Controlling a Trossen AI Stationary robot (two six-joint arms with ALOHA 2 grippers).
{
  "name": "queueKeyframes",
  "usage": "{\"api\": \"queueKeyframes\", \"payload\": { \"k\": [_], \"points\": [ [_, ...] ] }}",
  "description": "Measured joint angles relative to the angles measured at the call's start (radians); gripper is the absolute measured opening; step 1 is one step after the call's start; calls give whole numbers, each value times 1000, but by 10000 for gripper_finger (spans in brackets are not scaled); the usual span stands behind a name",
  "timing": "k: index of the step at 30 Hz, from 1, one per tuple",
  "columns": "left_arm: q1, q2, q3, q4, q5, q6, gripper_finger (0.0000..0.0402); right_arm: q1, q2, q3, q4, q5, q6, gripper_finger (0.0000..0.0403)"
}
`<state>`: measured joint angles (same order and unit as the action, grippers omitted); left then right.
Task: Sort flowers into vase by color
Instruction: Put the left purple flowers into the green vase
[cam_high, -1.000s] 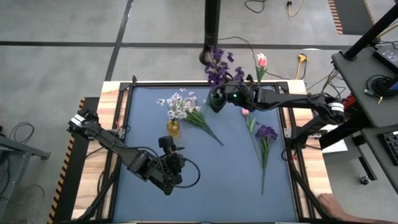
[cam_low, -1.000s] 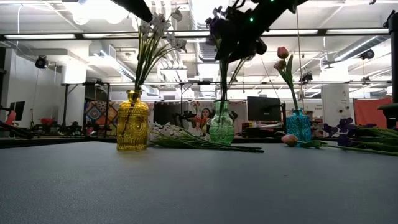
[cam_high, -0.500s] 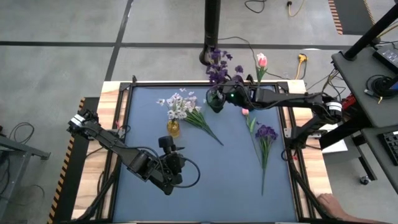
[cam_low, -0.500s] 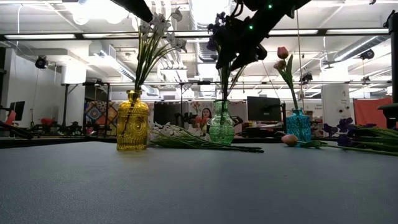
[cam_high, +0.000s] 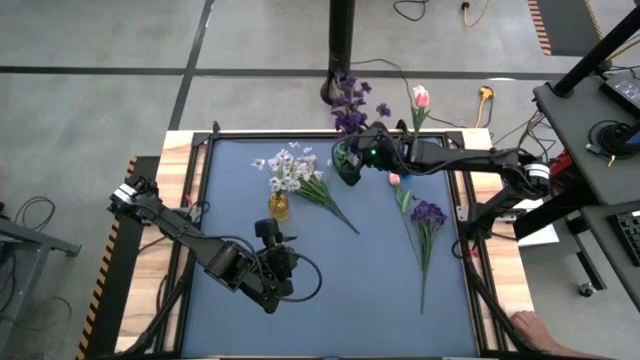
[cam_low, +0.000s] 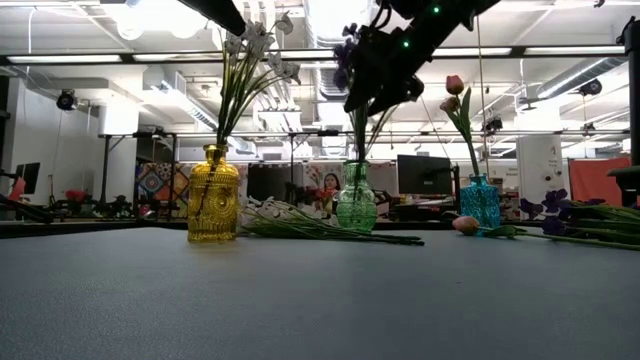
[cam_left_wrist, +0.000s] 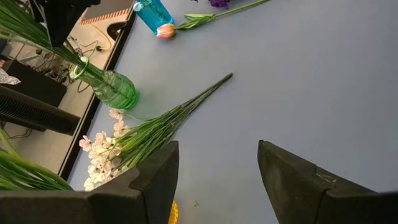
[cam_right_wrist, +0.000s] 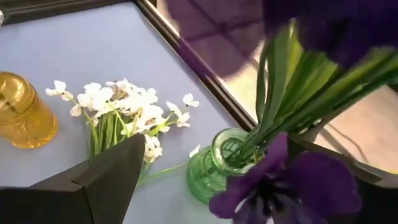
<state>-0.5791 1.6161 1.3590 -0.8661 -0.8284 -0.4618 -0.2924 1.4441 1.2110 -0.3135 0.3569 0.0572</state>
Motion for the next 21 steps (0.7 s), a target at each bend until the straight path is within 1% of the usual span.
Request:
{"api": "queueKeyframes", "payload": {
  "k": [2,6,8,13,21],
  "points": [
    [0,0,0,0,0,0,201,0,0,6,-9,-3,-26,366],
    [0,0,0,0,0,0,201,0,0,6,-32,-44,-57,366],
    [0,0,0,0,0,0,201,0,0,6,-40,-46,-32,366],
    [0,0,0,0,0,0,201,-3,11,6,-52,-98,4,366],
    [0,0,0,2,0,0,201,-3,4,18,-80,-109,90,366]
  ]
}}
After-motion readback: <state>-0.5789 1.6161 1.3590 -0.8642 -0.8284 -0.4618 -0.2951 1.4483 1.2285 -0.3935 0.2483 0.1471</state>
